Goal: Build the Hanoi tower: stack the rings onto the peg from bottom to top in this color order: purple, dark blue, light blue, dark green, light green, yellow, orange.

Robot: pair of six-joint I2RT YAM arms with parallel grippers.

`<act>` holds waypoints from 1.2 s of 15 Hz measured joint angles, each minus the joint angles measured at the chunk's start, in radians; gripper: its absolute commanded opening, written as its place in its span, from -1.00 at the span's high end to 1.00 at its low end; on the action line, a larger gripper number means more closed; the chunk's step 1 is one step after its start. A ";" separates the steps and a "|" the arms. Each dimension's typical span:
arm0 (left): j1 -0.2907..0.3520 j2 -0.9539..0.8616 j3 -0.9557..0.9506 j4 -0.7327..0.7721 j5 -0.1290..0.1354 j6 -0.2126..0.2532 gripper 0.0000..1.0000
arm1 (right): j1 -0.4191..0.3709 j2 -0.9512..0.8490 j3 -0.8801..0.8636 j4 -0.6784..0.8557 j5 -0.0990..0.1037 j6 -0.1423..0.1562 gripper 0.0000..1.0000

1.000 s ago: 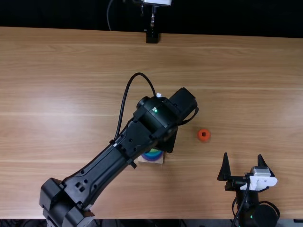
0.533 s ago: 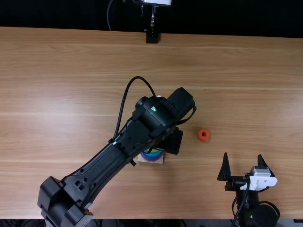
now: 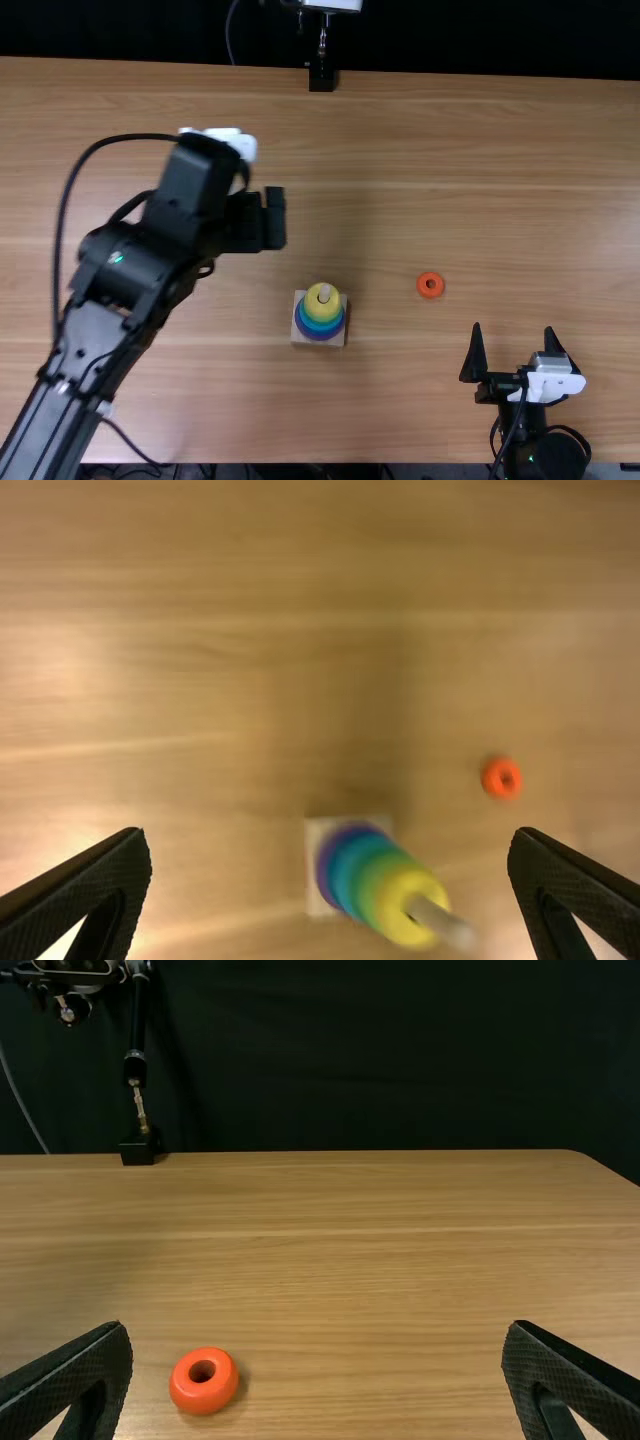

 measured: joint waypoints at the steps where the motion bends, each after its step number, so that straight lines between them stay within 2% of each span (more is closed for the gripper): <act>1: 0.059 -0.091 -0.115 0.096 0.002 0.003 -1.00 | 0.000 0.000 0.000 0.001 0.000 0.000 -1.00; 3: 0.174 -0.287 -0.362 0.282 0.006 0.006 -1.00 | 0.000 0.000 0.000 0.001 0.000 0.000 -1.00; 5: 0.225 -0.499 -0.635 0.494 0.007 0.006 -1.00 | 0.000 0.000 0.000 0.001 0.000 0.000 -1.00; 7: 0.273 -0.685 -0.861 0.650 0.025 0.007 -1.00 | 0.000 0.000 0.000 0.001 0.000 0.000 -1.00; 8: 0.301 -0.768 -0.956 0.684 0.041 0.006 -1.00 | 0.000 0.000 0.000 0.001 -0.001 0.000 -1.00; 10: 0.348 -0.927 -1.137 0.708 0.111 0.007 -1.00 | 0.000 0.000 0.000 0.001 0.000 0.000 -1.00; 11: 0.360 -0.987 -1.214 0.710 0.135 0.008 -1.00 | 0.000 0.000 0.000 0.000 0.000 0.000 -1.00; 12: 0.360 -1.041 -1.298 0.710 0.138 0.010 -1.00 | 0.000 0.000 0.000 0.001 0.000 0.000 -1.00; 13: 0.359 -1.105 -1.379 0.707 0.108 0.010 -1.00 | 0.000 0.000 0.000 0.000 0.000 0.000 -1.00; 14: 0.359 -1.157 -1.423 0.704 0.065 0.021 -1.00 | 0.000 0.000 0.000 0.001 0.000 0.000 -1.00; 15: 0.359 -1.194 -1.438 0.704 0.034 0.050 -1.00 | 0.000 0.000 0.000 0.001 0.000 0.000 -1.00; 16: 0.359 -1.236 -1.447 0.711 0.011 0.109 -1.00 | 0.000 0.000 0.000 0.001 0.000 0.000 -1.00; 18: 0.359 -1.314 -1.489 0.715 -0.014 0.254 -1.00 | 0.000 0.000 0.000 0.000 0.000 0.000 -1.00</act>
